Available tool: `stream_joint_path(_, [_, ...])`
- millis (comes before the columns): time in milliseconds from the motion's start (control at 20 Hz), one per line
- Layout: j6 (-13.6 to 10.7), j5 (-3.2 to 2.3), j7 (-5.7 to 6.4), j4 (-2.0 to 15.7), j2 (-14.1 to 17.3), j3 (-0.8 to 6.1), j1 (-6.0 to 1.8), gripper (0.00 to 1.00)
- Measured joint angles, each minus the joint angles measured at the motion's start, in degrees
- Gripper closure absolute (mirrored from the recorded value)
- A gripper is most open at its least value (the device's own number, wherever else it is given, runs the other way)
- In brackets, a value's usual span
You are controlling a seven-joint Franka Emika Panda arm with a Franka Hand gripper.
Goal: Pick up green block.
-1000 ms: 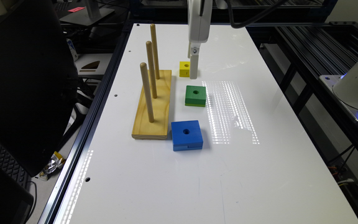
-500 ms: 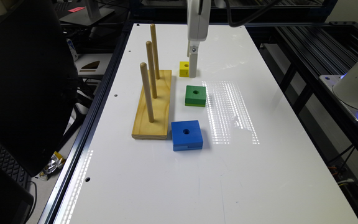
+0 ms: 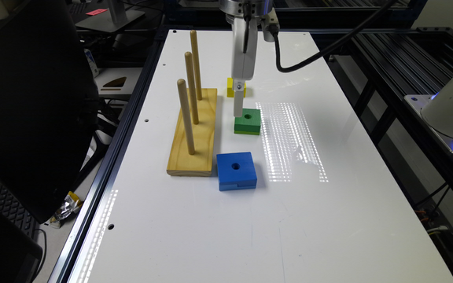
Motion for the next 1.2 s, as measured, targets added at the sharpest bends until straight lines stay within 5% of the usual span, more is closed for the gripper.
stream_joint_path(850, [0.06,0.00,-0.01,0.08,0.38,0.00,0.00,0.00])
stream_joint_path(1200, [3.10,-0.01,-0.01,0.12,3.29,0.00,-0.01,0.00])
